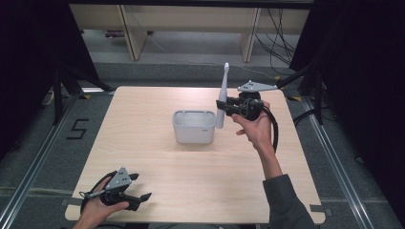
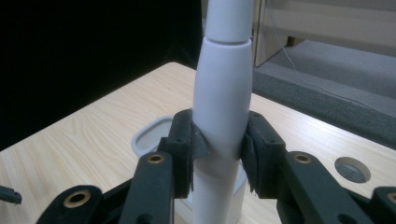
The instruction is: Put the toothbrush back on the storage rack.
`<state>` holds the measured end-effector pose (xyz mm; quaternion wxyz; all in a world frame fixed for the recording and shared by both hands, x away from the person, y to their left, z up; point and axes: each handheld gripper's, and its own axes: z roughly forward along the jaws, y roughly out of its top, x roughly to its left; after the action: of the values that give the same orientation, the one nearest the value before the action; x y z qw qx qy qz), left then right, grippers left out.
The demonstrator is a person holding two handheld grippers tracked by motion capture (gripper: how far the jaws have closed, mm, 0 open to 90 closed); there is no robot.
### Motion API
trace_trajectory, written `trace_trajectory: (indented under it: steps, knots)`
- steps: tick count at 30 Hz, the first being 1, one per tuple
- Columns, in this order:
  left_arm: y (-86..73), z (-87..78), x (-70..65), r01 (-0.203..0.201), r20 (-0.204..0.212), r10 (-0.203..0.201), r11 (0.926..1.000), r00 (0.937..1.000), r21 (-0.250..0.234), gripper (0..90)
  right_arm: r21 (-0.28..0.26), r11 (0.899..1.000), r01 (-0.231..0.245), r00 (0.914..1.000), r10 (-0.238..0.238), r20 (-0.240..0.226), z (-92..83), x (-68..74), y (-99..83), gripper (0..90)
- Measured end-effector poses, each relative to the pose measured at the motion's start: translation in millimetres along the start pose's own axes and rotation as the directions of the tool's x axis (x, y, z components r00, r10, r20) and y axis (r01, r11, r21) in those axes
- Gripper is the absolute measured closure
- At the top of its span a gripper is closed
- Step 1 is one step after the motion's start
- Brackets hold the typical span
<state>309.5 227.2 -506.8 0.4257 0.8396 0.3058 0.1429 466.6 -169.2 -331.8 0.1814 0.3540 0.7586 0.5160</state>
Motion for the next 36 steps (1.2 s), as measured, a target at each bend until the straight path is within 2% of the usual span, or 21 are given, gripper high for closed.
trace_trajectory:
  steps: [1, 2, 5, 7, 8, 10, 11, 15, 18, 19, 20, 21, 22, 24, 28, 29, 30, 33, 34, 35, 36]
  knots:
    - [-0.2, 0.1, -0.6, 0.004, 0.0, -0.004, 1.0, 1.0, -0.001, 14.9, 0.003, 1.0, -0.015, 0.9999, 0.015, 0.004, 1.4, 1.7, 1.4, 66.9]
    - [-0.5, 0.2, -0.6, 0.005, 0.0, -0.005, 1.0, 1.0, 0.001, 14.9, 0.001, 1.0, 0.003, 1.0, -0.003, 0.009, 3.3, 1.5, 2.8, 66.9]
    - [0.0, 0.4, 0.0, 0.004, 0.001, -0.004, 1.0, 1.0, -0.005, 14.9, 0.004, 1.0, 0.01, 0.9998, -0.01, 0.014, 9.9, 2.8, 6.1, 66.9]
    - [-0.4, 0.5, -0.3, 0.004, 0.005, -0.004, 0.9999, 1.0, -0.01, 14.9, 0.01, 1.0, -0.009, 1.0, 0.009, 0.002, 15.2, 4.4, 7.7, 66.9]
    - [-0.5, -0.1, -0.2, 0.002, -0.001, -0.002, 1.0, 1.0, 0.001, 14.9, 0.009, 1.0, 0.012, 0.9999, -0.012, 0.003, 18.1, 3.3, 8.8, 66.9]
    - [0.0, -0.3, -0.3, 0.006, -0.001, -0.006, 1.0, 1.0, 0.001, 14.9, 0.011, 1.0, -0.006, 0.9999, 0.006, 0.012, 22.9, 4.4, 9.5, 66.9]
    - [0.2, -0.8, 0.0, -0.001, 0.003, 0.001, 1.0, 1.0, 0.002, 14.9, 0.007, 1.0, 0.015, 0.9999, -0.015, 0.003, 26.1, 2.0, 10.0, 66.9]
    - [-0.2, -0.2, -0.2, 0.002, 0.004, -0.002, 1.0, 1.0, -0.003, 14.9, 0.018, 1.0, -0.001, 0.9999, 0.001, 0.015, 35.0, 0.5, 11.5, 66.9]
    - [0.1, -0.6, -0.9, 0.003, 0.009, -0.003, 1.0, 1.0, -0.001, 14.9, 0.018, 1.0, -0.013, 0.9998, 0.013, 0.018, 40.1, 0.5, 11.4, 66.8]
    - [-0.3, -0.2, -1.1, 0.004, 0.004, -0.004, 1.0, 1.0, -0.005, 14.9, 0.019, 1.0, 0.01, 0.9996, -0.011, 0.024, 42.4, -0.9, 11.6, 66.8]
    - [-0.7, 0.6, -0.8, 0.006, 0.009, -0.006, 0.9999, 0.9999, -0.014, 14.9, 0.024, 1.0, -0.005, 0.9995, 0.004, 0.031, 43.5, 0.0, 11.7, 66.8]
    - [0.0, -0.5, -0.7, 0.006, 0.007, -0.006, 1.0, 1.0, -0.001, 14.9, 0.015, 1.0, 0.009, 0.9993, -0.009, 0.036, 45.2, -1.3, 11.2, 66.8]
    - [0.2, -0.7, -0.8, 0.004, 0.008, -0.004, 1.0, 1.0, -0.003, 14.9, 0.027, 0.999, -0.018, 0.9994, 0.017, 0.031, 46.6, -1.2, 10.8, 66.8]
    - [0.2, -0.9, -0.6, -0.003, 0.008, 0.003, 1.0, 1.0, 0.002, 14.9, 0.023, 1.0, 0.01, 0.9987, -0.011, 0.05, 51.1, -4.3, 9.5, 66.8]
    - [0.2, -0.6, -1.1, 0.002, 0.004, -0.002, 1.0, 1.0, -0.006, 14.9, 0.029, 1.0, -0.006, 0.9984, 0.004, 0.056, 56.1, -6.2, 6.7, 66.8]
    - [0.1, -0.5, -1.3, 0.001, 0.005, -0.001, 1.0, 1.0, -0.008, 14.9, 0.028, 0.999, -0.027, 0.9985, 0.026, 0.049, 57.4, -5.6, 6.0, 66.8]
    - [0.6, -1.5, -0.8, 0.0, 0.009, 0.0, 0.9999, 1.0, 0.011, 14.9, 0.031, 0.999, -0.029, 0.9984, 0.028, 0.049, 58.2, -5.4, 5.4, 66.8]
    - [0.2, -0.7, -0.9, 0.0, 0.005, 0.0, 1.0, 1.0, -0.004, 14.9, 0.038, 0.999, -0.033, 0.9977, 0.031, 0.06, 60.2, -6.2, 4.6, 66.7]
    - [0.5, -0.5, -1.7, 0.005, 0.007, -0.004, 1.0, 1.0, -0.008, 14.9, 0.035, 0.999, -0.007, 0.9986, 0.005, 0.054, 62.1, -8.7, 4.1, 66.7]
    - [0.2, -0.8, -1.2, -0.002, 0.011, 0.002, 1.0, 0.9999, -0.002, 14.9, 0.047, 0.998, -0.038, 0.9975, 0.035, 0.061, 62.4, -7.3, 3.7, 66.7]
    - [0.1, -1.0, -0.6, -0.004, 0.011, 0.004, 1.0, 0.9999, 0.005, 14.9, 0.042, 0.999, -0.02, 0.9976, 0.017, 0.067, 63.9, -9.0, 3.1, 66.7]
